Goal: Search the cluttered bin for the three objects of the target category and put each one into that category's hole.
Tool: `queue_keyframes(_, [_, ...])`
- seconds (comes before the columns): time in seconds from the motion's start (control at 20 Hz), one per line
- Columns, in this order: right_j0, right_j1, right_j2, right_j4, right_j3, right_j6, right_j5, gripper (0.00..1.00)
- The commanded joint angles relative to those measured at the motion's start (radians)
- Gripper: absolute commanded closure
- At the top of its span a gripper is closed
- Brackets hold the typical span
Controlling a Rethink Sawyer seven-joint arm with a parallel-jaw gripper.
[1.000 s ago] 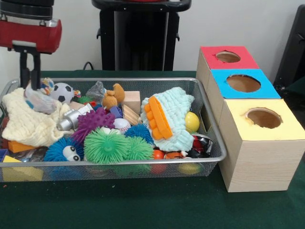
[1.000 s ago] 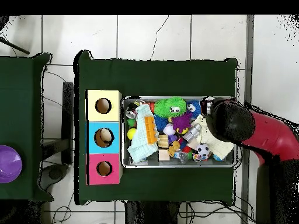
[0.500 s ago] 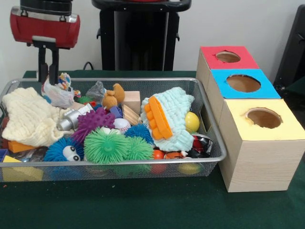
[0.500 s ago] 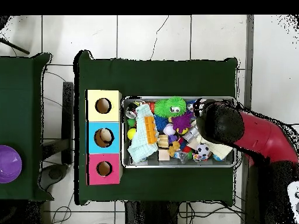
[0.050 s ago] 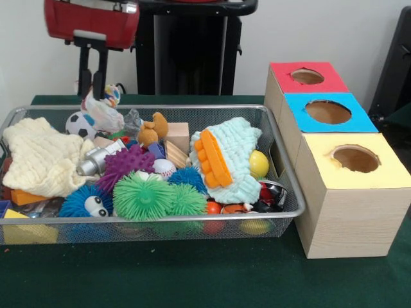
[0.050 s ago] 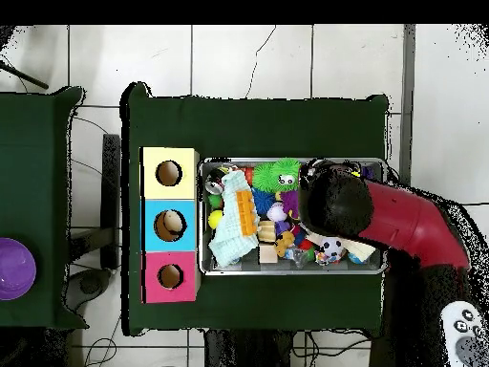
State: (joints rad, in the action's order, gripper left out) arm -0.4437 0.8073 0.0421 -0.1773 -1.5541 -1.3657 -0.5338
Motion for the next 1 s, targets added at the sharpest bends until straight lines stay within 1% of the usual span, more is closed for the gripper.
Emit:
queue_keyframes(0.05, [0.082,-0.004,-0.087,0.034,-0.082,-0.329,-0.018,1.0])
queue_keyframes(0.2, [0.095,0.0,-0.099,0.064,-0.122,-0.344,0.022,1.0])
queue_keyframes(0.35, [0.12,0.003,-0.118,0.073,-0.148,-0.363,0.061,1.0])
queue_keyframes(0.5, [0.157,0.009,-0.139,0.088,-0.166,-0.393,0.081,1.0])
queue_keyframes(0.75, [0.195,0.02,-0.152,0.115,-0.189,-0.414,0.086,1.0])
queue_keyframes(1.0, [0.211,0.012,-0.15,0.126,-0.204,-0.412,0.117,1.0])
